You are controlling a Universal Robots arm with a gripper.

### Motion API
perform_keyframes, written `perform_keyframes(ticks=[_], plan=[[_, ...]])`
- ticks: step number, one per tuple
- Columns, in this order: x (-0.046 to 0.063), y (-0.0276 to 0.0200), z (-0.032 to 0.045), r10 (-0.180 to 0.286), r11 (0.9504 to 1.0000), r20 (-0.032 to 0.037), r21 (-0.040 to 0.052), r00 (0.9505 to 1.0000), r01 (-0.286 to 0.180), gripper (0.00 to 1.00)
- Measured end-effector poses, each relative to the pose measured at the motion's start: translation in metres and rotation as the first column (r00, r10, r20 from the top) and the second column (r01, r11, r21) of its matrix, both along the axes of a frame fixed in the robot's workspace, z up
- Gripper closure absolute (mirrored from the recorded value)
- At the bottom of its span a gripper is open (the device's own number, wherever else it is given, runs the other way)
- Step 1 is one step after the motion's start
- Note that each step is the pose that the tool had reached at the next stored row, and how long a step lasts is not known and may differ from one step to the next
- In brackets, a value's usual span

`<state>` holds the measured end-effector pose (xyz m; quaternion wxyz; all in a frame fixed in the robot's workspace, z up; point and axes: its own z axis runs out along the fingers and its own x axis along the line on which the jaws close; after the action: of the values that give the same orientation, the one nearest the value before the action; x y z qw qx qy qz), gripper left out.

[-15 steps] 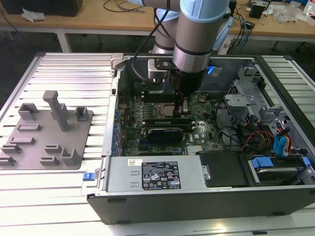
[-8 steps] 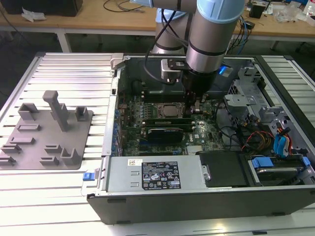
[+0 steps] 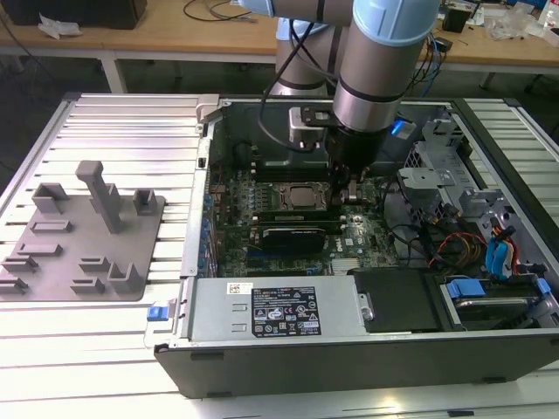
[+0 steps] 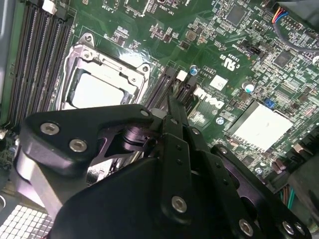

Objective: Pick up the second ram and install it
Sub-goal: 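Press down the second ram until it locks into place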

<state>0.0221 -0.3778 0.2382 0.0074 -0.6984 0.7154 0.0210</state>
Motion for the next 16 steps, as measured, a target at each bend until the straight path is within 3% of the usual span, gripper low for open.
perform_keyframes(ticks=[16], plan=[[0.0013, 0.0018, -0.0099, -0.004, 1.0000, 0.0000, -0.0005, 1.0000, 0.004, 0.92]])
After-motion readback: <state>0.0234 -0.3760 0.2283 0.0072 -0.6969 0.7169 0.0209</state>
